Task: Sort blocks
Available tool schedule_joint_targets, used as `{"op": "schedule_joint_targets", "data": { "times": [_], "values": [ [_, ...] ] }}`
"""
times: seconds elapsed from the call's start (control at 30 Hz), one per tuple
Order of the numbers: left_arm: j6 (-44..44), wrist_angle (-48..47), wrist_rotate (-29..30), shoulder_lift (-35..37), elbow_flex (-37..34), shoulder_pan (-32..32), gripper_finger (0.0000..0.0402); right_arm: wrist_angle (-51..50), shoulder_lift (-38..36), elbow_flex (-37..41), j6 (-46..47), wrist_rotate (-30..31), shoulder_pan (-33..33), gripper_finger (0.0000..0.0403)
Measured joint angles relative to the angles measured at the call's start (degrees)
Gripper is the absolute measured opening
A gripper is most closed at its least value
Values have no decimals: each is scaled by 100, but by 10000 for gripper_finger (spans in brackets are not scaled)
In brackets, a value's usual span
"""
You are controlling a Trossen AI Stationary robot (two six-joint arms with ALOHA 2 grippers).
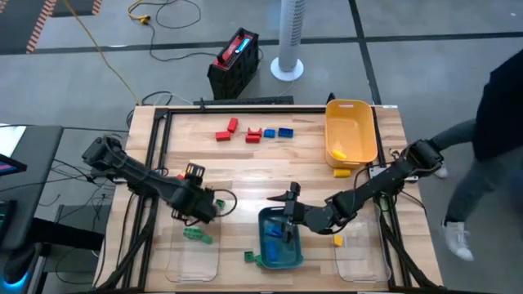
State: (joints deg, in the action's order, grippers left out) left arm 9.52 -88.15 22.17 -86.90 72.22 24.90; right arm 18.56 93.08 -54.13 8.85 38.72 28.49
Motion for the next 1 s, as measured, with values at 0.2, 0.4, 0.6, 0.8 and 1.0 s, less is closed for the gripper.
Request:
{"op": "schedule_joint_targets", "data": {
  "times": [0.2,0.4,0.6,0.8,1.0],
  "values": [
    [-1190,732,385,848,-605,-632,171,-25,-42,0,-31,26,66,299],
    [-2643,1468,481,2330,-1584,-1170,162,-1,-46,0,-126,41,57,299],
    [-4561,1894,283,3359,-2797,-1492,162,49,-46,0,-136,46,-19,299],
    [-4932,2633,232,3505,-3521,-1493,161,78,-46,0,-136,43,-11,299],
    [-4756,2834,-185,3221,-3584,-1810,161,78,-46,0,-136,43,-13,299]
  ]
}}
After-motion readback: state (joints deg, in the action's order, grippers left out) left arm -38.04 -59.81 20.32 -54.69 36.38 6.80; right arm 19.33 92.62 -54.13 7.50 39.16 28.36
